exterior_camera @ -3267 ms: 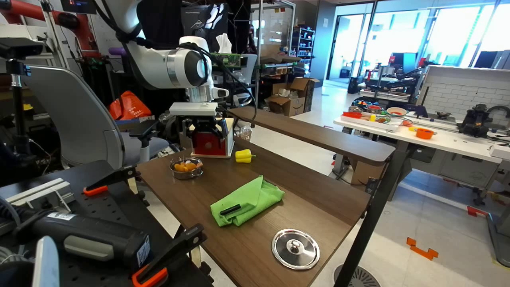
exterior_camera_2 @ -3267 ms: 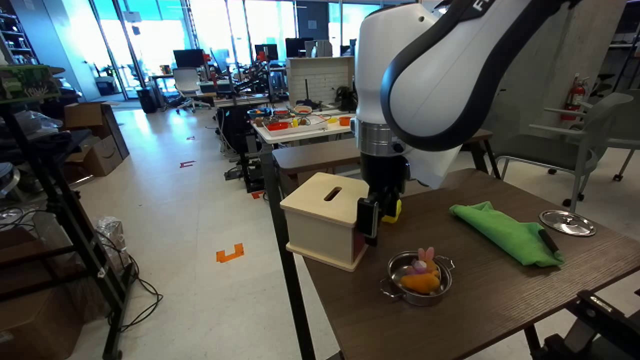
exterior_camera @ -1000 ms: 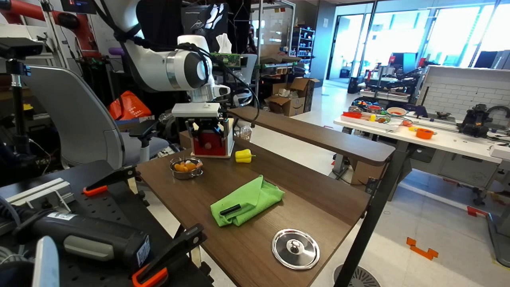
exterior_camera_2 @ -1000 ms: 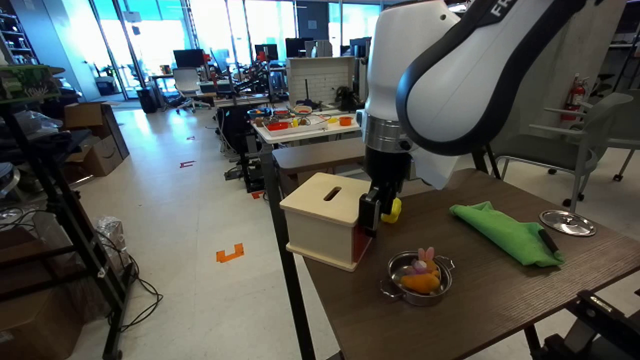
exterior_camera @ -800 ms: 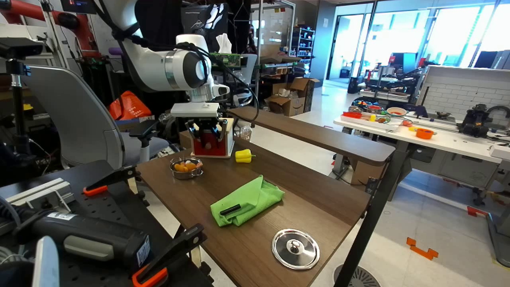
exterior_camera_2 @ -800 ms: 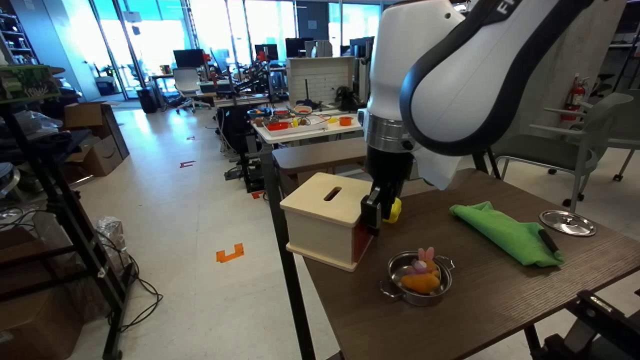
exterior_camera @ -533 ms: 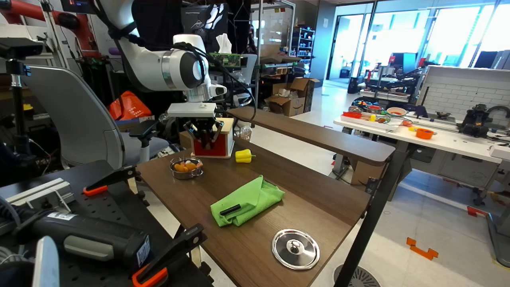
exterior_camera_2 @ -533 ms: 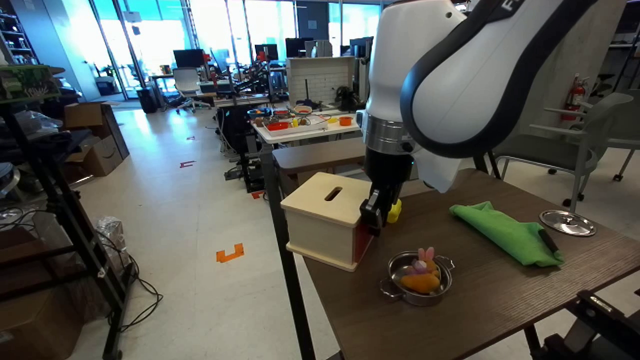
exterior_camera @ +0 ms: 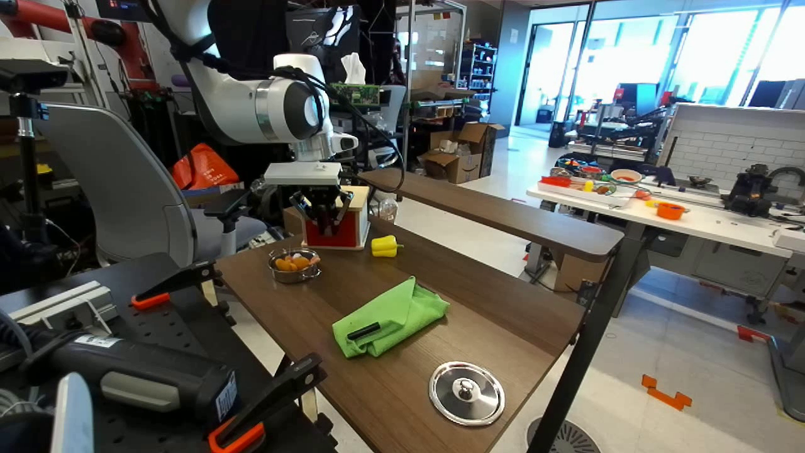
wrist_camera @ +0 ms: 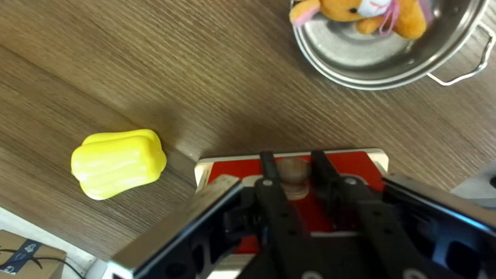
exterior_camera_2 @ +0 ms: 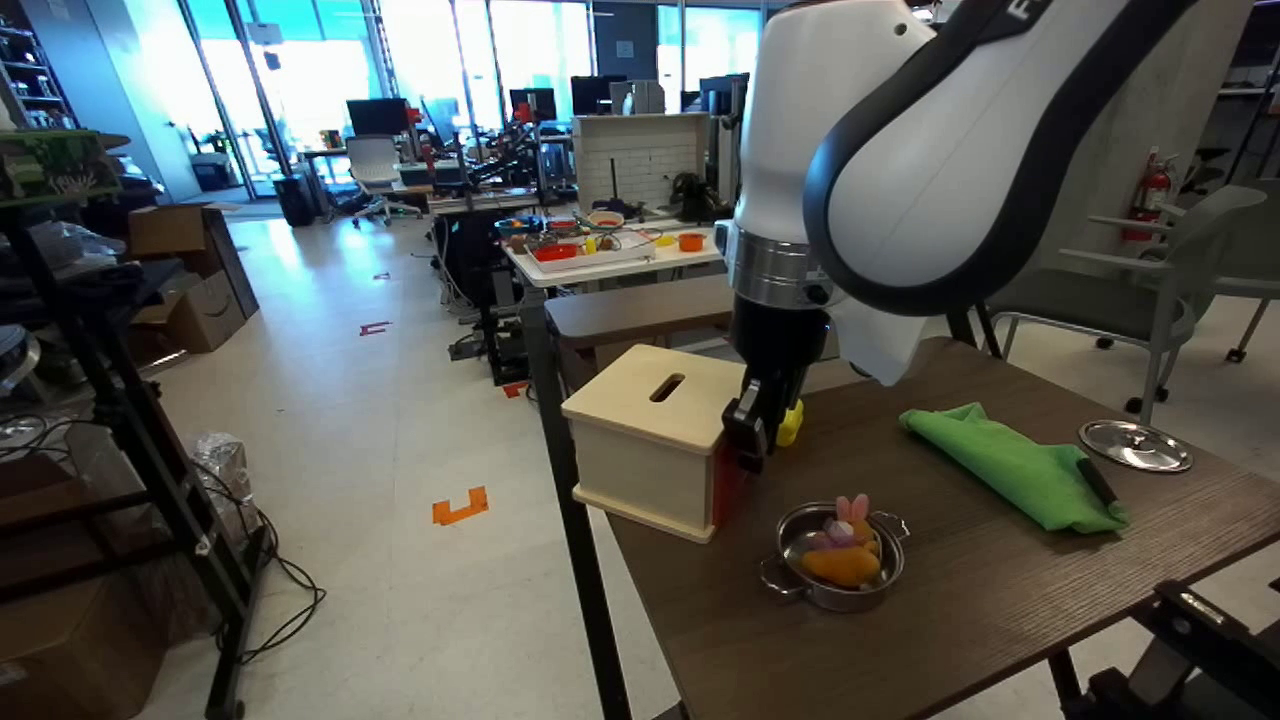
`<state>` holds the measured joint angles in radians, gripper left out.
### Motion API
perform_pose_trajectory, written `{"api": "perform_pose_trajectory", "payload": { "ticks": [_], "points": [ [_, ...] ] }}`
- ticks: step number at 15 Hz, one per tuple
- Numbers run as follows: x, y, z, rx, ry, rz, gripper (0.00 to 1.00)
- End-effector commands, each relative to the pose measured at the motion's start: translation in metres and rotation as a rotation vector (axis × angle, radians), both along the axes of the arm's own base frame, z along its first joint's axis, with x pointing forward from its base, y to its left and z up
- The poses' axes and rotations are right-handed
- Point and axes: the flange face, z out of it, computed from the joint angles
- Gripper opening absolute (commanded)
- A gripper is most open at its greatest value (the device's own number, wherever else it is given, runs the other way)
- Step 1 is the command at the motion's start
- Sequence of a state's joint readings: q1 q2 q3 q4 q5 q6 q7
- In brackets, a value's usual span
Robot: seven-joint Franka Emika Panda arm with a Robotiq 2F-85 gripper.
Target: Open the drawer
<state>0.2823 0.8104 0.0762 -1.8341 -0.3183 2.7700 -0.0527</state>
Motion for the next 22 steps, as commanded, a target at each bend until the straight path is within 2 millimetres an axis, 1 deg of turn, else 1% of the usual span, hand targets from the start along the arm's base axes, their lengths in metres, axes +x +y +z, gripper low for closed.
{"api": "perform_pose_trajectory", "payload": {
  "ticks": [1,10,15,16,17,18,22],
  "points": [
    [-0.005,-0.014,0.01,-0.007,0.003,-0.014,0.07],
    [-0.033,-0.038,0.011,-0.045,0.033,-0.026,0.07],
    [-0.042,-0.046,0.01,-0.063,0.051,-0.034,0.07],
    [-0.042,-0.047,0.009,-0.073,0.056,-0.038,0.52],
    [-0.043,-0.048,0.009,-0.078,0.057,-0.038,0.53],
    [-0.042,-0.051,0.007,-0.085,0.061,-0.045,0.58],
    [-0.039,-0.062,0.005,-0.101,0.071,-0.07,0.87]
  ]
}}
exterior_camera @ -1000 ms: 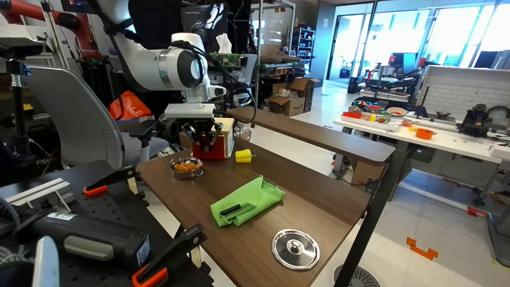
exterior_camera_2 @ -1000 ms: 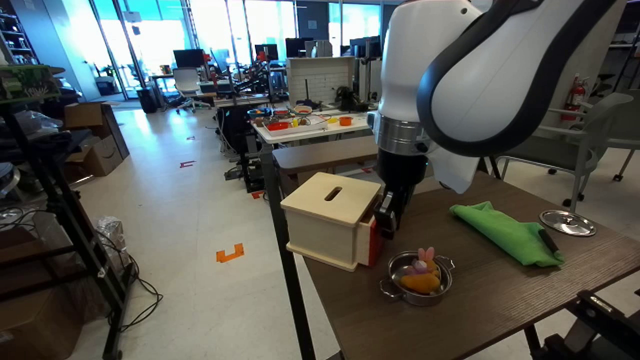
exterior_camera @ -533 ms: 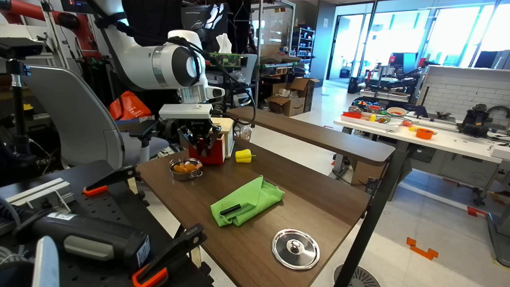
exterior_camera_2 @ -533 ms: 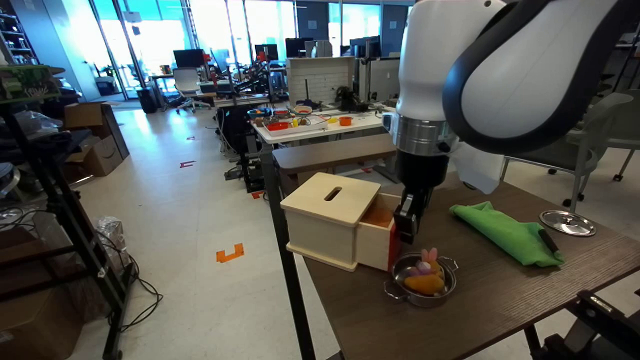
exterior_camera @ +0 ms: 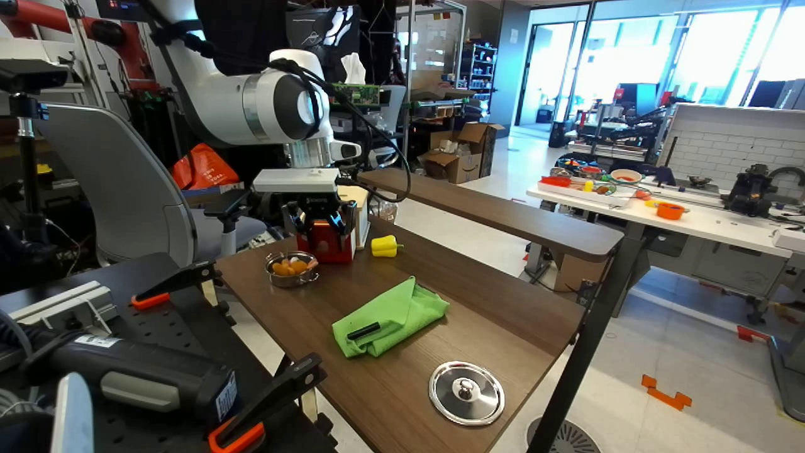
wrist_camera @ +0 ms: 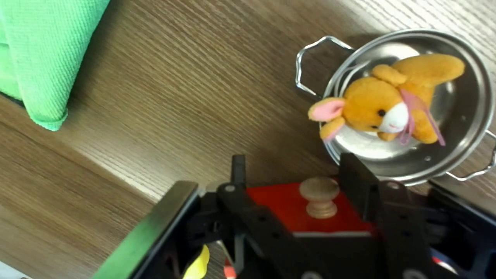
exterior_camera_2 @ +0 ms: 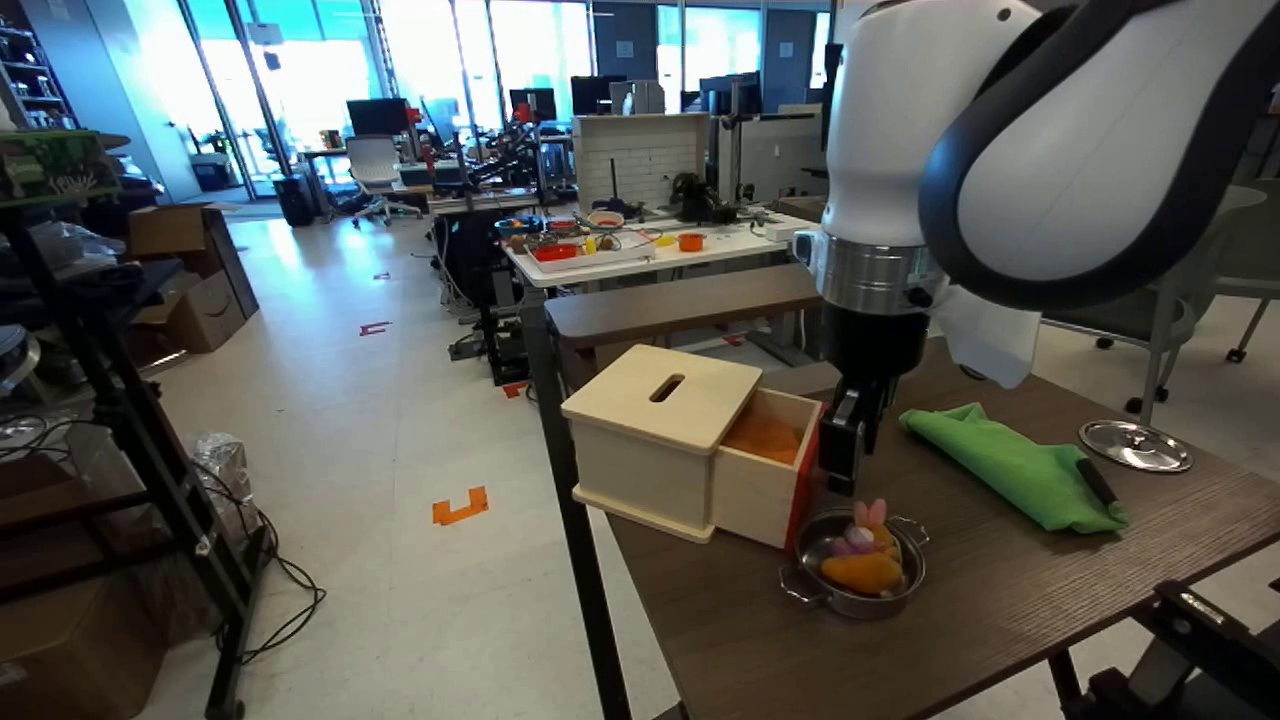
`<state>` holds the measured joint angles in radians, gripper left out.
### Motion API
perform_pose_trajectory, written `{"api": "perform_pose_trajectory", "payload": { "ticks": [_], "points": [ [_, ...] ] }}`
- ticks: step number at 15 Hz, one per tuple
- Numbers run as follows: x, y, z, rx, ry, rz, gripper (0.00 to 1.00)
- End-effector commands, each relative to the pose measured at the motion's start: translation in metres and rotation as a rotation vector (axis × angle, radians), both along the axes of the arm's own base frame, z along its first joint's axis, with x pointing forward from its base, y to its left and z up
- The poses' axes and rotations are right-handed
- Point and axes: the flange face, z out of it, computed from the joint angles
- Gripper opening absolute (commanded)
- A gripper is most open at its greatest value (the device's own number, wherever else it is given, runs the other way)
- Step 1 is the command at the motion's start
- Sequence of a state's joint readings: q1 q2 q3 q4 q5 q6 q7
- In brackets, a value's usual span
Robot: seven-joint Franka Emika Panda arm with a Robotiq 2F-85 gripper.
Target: Open the drawer
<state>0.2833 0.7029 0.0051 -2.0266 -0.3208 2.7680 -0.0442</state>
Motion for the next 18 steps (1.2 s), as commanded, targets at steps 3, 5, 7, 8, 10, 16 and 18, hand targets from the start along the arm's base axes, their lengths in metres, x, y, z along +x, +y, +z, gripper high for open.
{"api": "perform_pose_trajectory", "payload": {
  "ticks": [3,5,7,8,10,16,18],
  "points": [
    [0.0,-0.011,0.005,-0.035,0.009,-0.03,1.0],
    [-0.001,-0.012,0.006,-0.041,0.018,-0.035,1.0],
    [-0.004,-0.012,0.009,-0.049,0.033,-0.033,1.0],
    [-0.005,-0.012,0.012,-0.052,0.04,-0.036,1.0],
    [-0.012,-0.012,0.029,-0.053,0.047,-0.052,1.0],
    [-0.014,-0.007,0.061,-0.038,0.017,-0.029,1.0],
    [-0.023,-0.005,0.088,-0.033,0.0,-0.023,1.0]
  ]
}}
